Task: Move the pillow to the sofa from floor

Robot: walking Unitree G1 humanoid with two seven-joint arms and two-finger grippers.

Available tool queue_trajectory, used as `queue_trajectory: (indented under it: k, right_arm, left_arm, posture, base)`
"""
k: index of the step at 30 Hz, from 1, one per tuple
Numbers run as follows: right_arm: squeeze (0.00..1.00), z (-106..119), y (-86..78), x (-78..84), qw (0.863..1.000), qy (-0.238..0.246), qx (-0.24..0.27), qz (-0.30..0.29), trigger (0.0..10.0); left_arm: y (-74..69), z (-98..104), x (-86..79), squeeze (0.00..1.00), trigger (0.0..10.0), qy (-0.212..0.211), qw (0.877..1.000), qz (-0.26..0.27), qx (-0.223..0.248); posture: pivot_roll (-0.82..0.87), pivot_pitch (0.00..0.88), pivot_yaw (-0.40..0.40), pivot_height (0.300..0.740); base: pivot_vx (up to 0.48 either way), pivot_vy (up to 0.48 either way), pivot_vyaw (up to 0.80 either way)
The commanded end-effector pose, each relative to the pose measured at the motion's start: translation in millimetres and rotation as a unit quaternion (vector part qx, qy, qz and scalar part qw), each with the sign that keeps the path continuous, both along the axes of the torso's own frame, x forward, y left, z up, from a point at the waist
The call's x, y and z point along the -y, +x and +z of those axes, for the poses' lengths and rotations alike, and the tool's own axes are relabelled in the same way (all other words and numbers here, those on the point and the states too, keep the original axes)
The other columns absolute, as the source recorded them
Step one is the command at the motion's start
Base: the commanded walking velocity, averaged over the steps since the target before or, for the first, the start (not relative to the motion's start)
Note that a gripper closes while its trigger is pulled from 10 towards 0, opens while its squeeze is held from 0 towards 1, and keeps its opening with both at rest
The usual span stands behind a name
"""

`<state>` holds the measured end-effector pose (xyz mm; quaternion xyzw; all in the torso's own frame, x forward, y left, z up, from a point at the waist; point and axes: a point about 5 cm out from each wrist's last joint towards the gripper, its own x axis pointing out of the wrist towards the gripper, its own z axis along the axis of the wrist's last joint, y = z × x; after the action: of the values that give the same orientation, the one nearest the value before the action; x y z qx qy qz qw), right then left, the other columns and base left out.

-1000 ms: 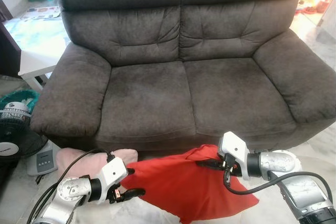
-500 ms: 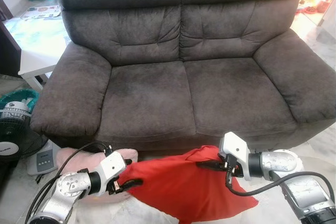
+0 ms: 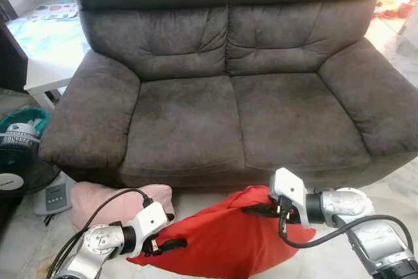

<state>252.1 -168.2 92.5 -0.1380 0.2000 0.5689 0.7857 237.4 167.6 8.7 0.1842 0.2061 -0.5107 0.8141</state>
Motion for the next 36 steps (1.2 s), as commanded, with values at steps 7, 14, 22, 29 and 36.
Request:
queue_trajectory:
  k: [7,14,22,29,36]
  right_arm:
    - [0.00,23,3.7,-13.7,0.998,0.032,0.049,0.028,10.0]
    - [0.00,23,3.9,-13.3,0.998,0.032,0.050,0.028,10.0]
    - [0.00,25,4.5,-11.1,0.998,0.032,0.052,0.027,10.0]
    - [0.00,26,4.1,-9.7,0.998,0.031,0.051,0.027,10.0]
    - [0.00,27,5.0,-9.4,0.998,0.030,0.052,0.028,10.0]
  left_arm:
    - [-10.3,-17,-13.7,0.00,10.0,0.050,0.998,-0.004,-0.038]
    - [-17.1,-26,-19.4,0.00,10.0,0.071,0.996,-0.003,-0.051]
    - [-16.5,-35,-28.4,0.00,10.0,0.133,0.991,0.034,-0.005]
    - [-14.7,-35,-24.1,0.00,10.0,0.116,0.992,0.048,0.002]
    - [-21.8,-42,-16.7,0.00,10.0,0.129,0.992,0.008,-0.009]
  posture:
    - [0.12,0.059,-0.002,0.740]
    - [0.12,0.064,-0.003,0.740]
    - [0.12,0.070,-0.009,0.740]
    - [0.11,0.074,-0.015,0.740]
    - [0.11,0.079,-0.019,0.740]
  base:
    - [0.000,0.000,0.00]
    - [0.000,0.000,0.00]
    - [0.000,0.000,0.00]
    - [0.000,0.000,0.00]
    - [0.000,0.000,0.00]
